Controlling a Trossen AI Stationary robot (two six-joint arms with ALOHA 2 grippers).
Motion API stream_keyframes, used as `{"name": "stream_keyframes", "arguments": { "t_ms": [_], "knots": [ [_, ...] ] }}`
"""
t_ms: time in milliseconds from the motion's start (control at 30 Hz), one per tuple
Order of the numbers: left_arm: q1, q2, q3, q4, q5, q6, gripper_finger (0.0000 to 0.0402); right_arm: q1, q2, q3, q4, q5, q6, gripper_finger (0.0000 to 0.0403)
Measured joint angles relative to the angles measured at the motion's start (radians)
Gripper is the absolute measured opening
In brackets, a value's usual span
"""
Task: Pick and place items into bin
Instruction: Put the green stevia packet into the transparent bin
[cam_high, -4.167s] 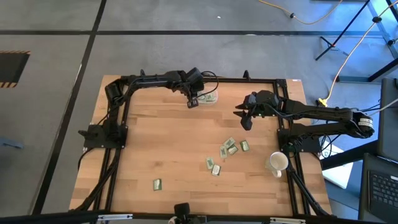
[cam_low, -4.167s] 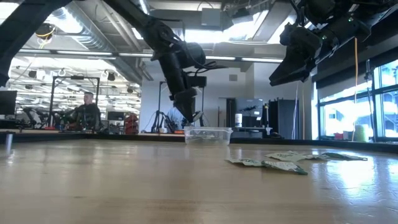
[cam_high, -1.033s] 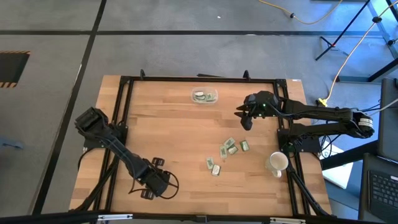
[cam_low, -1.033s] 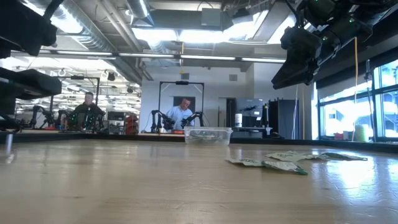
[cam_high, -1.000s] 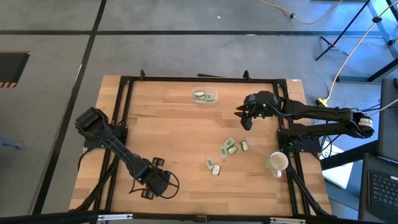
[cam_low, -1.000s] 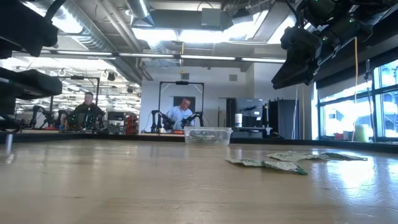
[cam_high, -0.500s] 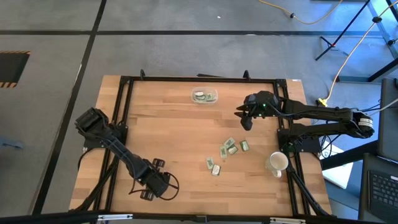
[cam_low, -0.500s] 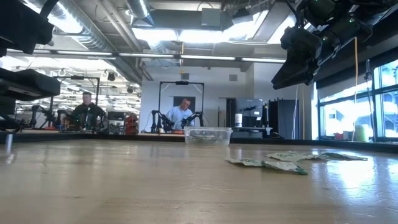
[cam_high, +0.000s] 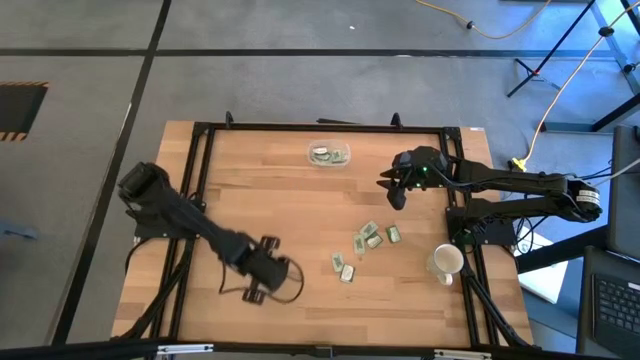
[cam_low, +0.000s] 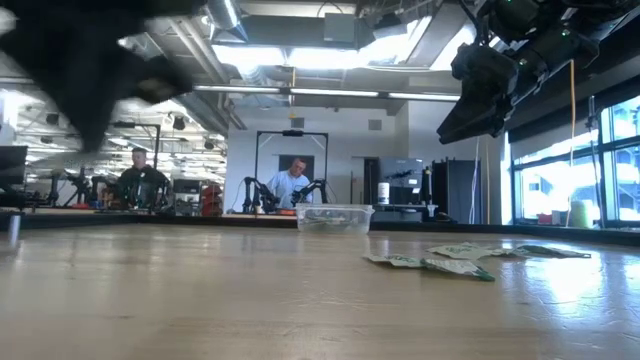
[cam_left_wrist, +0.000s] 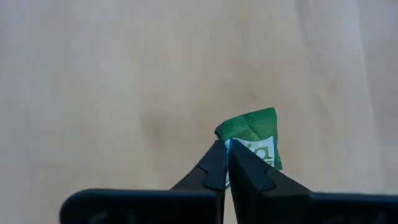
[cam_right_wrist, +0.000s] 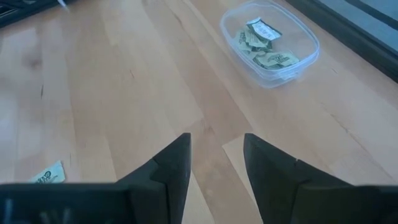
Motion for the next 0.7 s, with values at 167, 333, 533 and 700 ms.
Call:
{"name": "stream_keyframes", "arguments": {
  "t_ms": [167, 333, 533, 700],
  "knots": [
    [0.183, -0.097, 0.023, 0.004, -0.154, 0.149, 0.0009, 0.0, 0.0, 0.0, -0.008, 0.0, -0.002, 0.0152],
    [0.459, -0.137, 0.057, 0.068, -0.18, 0.353, 0.0007, 0.0, 0.0, 0.0, -0.007, 0.0, -0.004, 0.0152],
    [0.805, -0.084, 0.069, 0.312, 0.064, 0.546, 0.0007, 0.0, 0.0, 0.0, -0.002, 0.0, -0.033, 0.0152],
    [1.009, 0.031, 0.075, 0.462, 0.247, 0.615, 0.0007, 0.0, 0.0, 0.0, 0.006, 0.0, -0.05, 0.0152]
  ]
}}
